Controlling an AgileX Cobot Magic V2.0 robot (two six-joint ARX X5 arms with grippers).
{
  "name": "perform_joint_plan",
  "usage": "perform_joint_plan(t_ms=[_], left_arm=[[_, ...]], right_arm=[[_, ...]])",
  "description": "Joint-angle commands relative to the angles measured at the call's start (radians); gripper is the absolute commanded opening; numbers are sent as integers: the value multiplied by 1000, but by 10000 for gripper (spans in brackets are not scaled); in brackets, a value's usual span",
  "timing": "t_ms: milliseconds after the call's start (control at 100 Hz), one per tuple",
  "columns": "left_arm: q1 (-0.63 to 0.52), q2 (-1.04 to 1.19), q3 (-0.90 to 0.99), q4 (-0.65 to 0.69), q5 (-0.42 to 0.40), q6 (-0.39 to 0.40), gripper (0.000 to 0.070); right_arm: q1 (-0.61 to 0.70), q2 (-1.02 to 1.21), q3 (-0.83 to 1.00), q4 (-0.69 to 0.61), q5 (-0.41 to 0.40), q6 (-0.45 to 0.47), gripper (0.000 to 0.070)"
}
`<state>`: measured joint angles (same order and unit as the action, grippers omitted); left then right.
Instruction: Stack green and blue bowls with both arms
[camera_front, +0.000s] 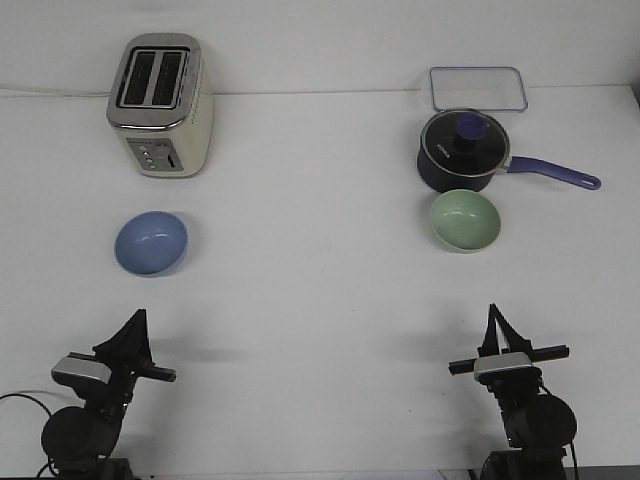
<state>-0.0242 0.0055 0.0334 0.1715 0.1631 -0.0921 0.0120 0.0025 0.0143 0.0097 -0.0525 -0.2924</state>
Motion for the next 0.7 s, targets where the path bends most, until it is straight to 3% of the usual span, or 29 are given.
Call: perform_joint_plan(t_ms=[0,690], left_arm=[[1,-1,-19,10,3,1,14],[1,-1,-19,10,3,1,14]], right_arm=[[1,-2,-2,13,0,-11,0],[2,-2,-2,20,-5,17,0]])
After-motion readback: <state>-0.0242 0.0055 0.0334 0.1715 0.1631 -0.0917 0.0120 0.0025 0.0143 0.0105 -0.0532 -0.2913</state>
